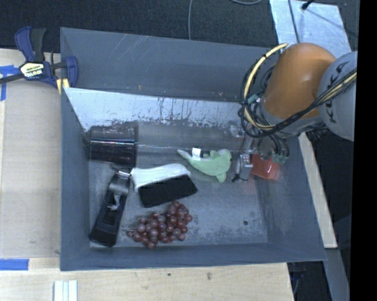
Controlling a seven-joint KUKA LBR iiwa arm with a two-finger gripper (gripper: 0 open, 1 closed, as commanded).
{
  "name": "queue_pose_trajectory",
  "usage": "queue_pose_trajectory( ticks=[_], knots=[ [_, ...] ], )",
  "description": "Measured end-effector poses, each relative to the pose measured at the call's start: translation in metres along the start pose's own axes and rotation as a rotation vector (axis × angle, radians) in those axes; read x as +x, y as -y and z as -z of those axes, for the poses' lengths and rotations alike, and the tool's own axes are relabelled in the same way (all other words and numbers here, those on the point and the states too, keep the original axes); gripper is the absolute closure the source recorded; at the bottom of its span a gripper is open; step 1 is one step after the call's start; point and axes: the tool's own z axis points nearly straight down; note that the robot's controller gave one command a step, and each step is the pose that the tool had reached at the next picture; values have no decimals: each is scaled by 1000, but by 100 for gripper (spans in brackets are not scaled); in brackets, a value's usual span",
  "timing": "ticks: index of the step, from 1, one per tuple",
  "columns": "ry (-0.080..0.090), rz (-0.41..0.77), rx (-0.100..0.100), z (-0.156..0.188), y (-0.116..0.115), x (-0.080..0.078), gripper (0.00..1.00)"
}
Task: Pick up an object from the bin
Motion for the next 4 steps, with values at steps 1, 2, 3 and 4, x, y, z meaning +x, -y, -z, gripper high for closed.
queue_pose_trajectory(
  ticks=[1, 2, 3, 4],
  knots=[
    [8, 1, 1, 5, 0, -2, 0],
    [6, -137, 0, -57, -8, -10, 0],
    [-25, -152, 1, -104, -8, -6, 0],
    [3, -324, -1, -56, -7, -10, 0]
  ],
)
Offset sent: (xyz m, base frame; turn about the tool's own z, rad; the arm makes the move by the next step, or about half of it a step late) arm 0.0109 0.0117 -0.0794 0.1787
